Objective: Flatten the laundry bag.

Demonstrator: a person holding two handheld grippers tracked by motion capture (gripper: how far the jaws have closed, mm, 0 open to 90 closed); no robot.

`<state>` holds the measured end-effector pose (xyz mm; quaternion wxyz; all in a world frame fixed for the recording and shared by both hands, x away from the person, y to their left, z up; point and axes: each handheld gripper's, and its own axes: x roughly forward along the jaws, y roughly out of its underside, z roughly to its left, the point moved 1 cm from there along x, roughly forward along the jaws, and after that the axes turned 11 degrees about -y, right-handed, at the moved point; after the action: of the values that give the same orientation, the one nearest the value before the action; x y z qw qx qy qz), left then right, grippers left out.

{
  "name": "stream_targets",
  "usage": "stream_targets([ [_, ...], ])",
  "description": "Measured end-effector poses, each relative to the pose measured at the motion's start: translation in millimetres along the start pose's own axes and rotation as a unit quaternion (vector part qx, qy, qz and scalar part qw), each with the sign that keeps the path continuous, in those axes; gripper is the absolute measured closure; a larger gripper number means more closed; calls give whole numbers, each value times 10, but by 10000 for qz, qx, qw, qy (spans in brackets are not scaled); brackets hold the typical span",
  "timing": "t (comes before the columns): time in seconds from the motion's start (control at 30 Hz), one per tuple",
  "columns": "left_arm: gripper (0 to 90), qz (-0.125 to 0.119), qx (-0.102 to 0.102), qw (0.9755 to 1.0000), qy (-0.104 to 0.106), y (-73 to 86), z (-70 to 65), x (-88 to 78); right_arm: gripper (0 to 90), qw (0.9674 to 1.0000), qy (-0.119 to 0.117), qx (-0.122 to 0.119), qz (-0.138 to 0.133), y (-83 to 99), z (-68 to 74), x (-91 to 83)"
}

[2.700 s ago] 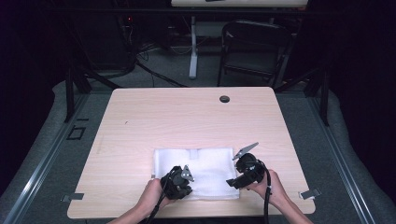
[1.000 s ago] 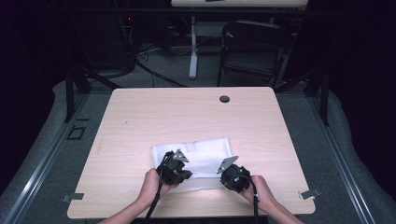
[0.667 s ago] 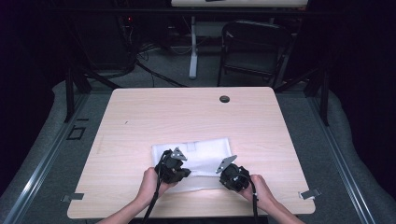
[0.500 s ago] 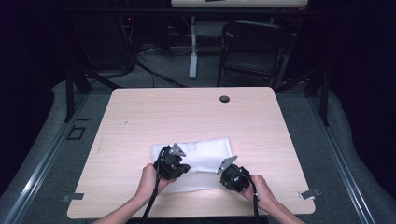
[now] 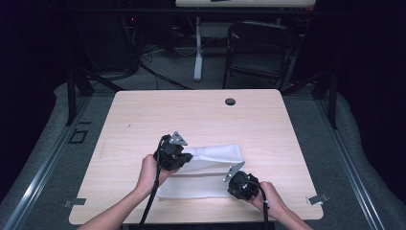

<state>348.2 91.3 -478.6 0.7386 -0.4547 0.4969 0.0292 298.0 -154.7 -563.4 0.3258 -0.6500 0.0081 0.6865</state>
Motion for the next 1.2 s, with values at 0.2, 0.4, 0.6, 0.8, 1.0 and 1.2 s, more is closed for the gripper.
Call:
stream_targets([
  [0.2,895,-17,52,10000,-35,-64,-15,-26,900,9987,227,-197,-402,-91,4,-58],
  [0.4,895,-124,45,9999,-83,-143,21,-58,900,9995,159,-250,-145,-144,27,95],
  [0.6,896,-176,4,9997,-191,-232,79,-89,900,9996,2,-260,-103,-135,25,84],
  [0.8,896,-264,34,9991,-328,-330,86,-136,900,9996,-145,-226,-30,-110,77,74],
  [1.0,897,-356,36,9984,-445,-423,125,-212,900,9993,-239,-287,53,-98,112,66],
  [1.2,897,-332,-7,9980,-538,-481,226,-192,900,9985,-444,-303,61,-74,110,56],
])
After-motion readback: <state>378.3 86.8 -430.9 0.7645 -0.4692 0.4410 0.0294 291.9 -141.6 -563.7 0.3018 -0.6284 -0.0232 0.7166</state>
